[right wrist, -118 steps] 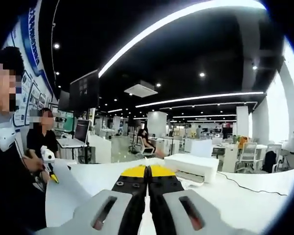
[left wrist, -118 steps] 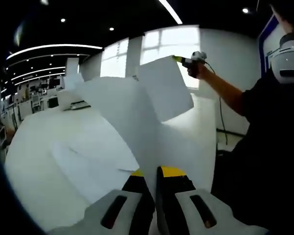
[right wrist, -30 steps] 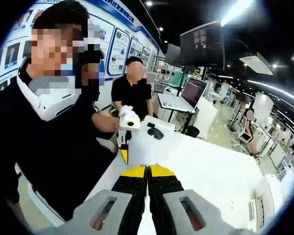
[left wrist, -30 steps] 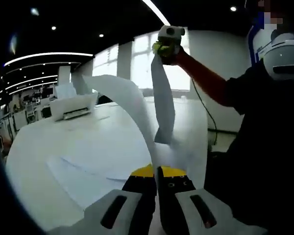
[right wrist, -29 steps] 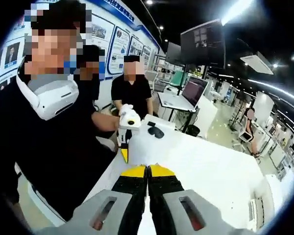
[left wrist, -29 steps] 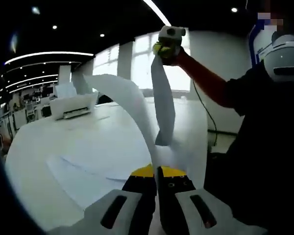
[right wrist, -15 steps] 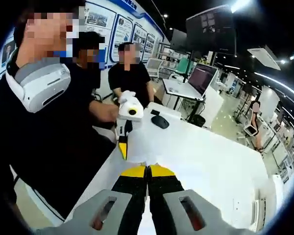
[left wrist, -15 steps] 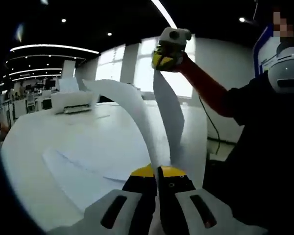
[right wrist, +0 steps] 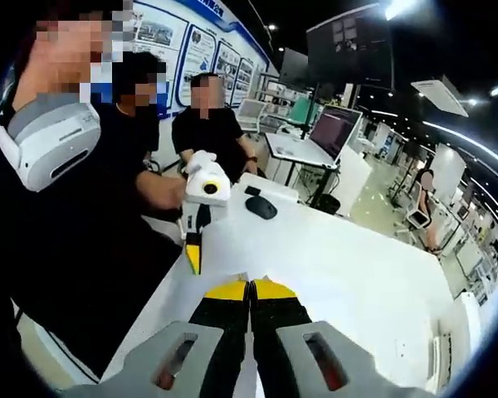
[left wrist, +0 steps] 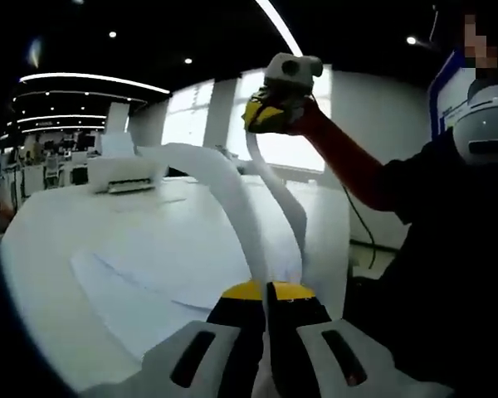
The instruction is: Organize the stack of printing papers by aligning and flattening the scattered papers on the table
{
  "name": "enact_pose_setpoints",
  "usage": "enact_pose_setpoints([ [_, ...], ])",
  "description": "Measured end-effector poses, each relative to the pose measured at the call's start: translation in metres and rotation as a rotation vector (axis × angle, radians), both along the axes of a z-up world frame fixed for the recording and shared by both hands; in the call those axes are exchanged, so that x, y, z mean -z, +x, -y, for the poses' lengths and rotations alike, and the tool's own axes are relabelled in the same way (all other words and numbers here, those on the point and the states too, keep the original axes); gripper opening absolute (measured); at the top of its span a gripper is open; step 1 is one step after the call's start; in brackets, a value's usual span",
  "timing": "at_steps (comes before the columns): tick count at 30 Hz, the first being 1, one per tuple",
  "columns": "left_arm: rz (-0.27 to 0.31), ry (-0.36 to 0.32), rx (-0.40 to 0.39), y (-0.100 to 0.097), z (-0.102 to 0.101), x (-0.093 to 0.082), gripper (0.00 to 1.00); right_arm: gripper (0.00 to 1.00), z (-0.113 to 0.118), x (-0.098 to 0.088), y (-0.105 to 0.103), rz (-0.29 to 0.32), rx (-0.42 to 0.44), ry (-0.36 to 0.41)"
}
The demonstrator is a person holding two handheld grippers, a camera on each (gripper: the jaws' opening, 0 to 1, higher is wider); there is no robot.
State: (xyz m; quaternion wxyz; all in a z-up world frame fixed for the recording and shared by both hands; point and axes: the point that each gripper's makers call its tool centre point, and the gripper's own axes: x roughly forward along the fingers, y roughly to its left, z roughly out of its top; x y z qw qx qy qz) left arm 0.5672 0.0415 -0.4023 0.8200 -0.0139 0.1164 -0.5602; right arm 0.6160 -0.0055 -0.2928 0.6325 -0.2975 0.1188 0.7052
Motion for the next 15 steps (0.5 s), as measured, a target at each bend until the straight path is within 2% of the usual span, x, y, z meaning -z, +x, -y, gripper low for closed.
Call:
enact_pose_setpoints([
  [7, -0.028, -0.052, 0.012, -0.001, 0.0, -0.005, 0.06, 0.0, -0.004, 0.001, -0.001, -0.007, 0.002, 0.014],
  [15, -0.04, -0.076, -0.027, 0.008, -0.005, -0.008, 0.06, 0.0, -0.009, 0.001, -0.008, -0.034, -0.035, 0.023],
])
